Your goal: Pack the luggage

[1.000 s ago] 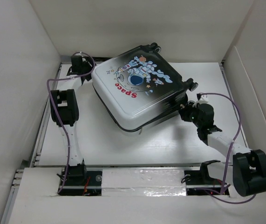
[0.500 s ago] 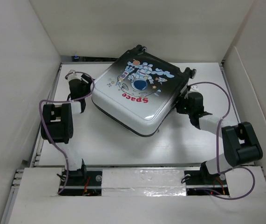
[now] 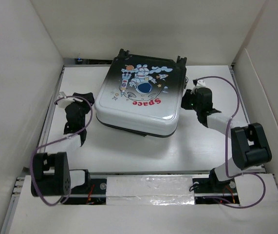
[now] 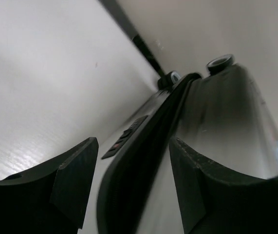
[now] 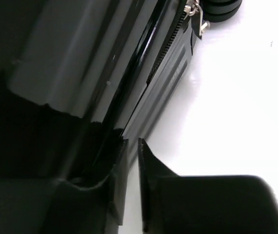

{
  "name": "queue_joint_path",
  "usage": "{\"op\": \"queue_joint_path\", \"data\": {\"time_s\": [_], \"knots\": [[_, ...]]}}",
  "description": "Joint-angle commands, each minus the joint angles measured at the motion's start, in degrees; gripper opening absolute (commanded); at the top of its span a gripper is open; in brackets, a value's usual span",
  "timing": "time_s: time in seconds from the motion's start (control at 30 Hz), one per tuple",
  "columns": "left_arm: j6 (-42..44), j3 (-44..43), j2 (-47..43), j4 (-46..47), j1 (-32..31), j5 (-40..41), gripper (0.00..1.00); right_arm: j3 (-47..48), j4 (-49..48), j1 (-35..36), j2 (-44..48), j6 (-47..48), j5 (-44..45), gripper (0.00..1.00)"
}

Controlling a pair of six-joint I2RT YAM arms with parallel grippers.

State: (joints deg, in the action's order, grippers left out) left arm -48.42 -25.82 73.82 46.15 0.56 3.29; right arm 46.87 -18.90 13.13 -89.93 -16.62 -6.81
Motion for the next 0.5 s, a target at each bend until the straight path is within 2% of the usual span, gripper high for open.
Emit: {"op": "queue_joint_path", "data": {"time_s": [0.0,0.03,0.07,0.1,0.17,0.2,0.23,0.3,0.33,0.37,0.43,0.47], "knots": [[0.97,-1.77,-8.42,-6.37,-2.05,4.42,0.59,-1.94,-8.01,0.33,6.34,-1.31,-8.92,0.31],[0.62,-2.47,-11.48,-7.73,-2.05,6.36,0.65,-3.0,-7.39,-0.55,7.48,-1.39,-9.1,0.53],[-0.17,-2.65,-13.33,-9.05,-2.05,9.86,0.68,-4.15,-6.86,-0.56,9.66,-1.4,-9.1,0.6],[-0.61,-2.83,-14.92,-10.45,-2.05,11.2,0.71,-5.38,-5.46,-1.25,10.9,-1.22,-8.75,0.63],[-0.79,-2.91,-20.19,-9.16,-1.52,10.87,0.7,-9.33,-4.31,-1.79,14.67,-1.04,-8.22,0.63],[-0.01,-3.53,-21.51,-8.37,-2.31,9.64,0.69,-10.91,-4.13,-2.57,16.17,-1.13,-8.22,0.59],[0.87,-5.45,-23.01,-8.18,-2.92,8.5,0.58,-14.23,-4.57,-2.58,17.76,-1.48,-8.74,0.46],[2.19,-7.48,-23.63,-7.92,-3.98,1.57,0.35,-17.68,-6.41,-3.19,23.27,-1.66,-10.84,0.28],[2.19,-8.44,-23.72,-7.66,-5.73,-0.72,0.21,-19.17,-6.33,-3.19,25.31,-1.75,-11.29,0.11],[2.54,-8.54,-23.81,-7.48,-6.87,-5.18,0.16,-21.97,-6.07,-3.19,27.51,-1.66,-11.56,0.07],[4.11,-6.97,-24.33,-7.83,-11.42,-7.67,0.03,-24.62,-4.75,-2.5,34.36,-1.22,-13.14,0.0],[5.35,-6.35,-24.77,-8.61,-13.02,-8.29,0.01,-27.07,-4.31,-1.97,36.56,-0.87,-13.75,0.0]]}}
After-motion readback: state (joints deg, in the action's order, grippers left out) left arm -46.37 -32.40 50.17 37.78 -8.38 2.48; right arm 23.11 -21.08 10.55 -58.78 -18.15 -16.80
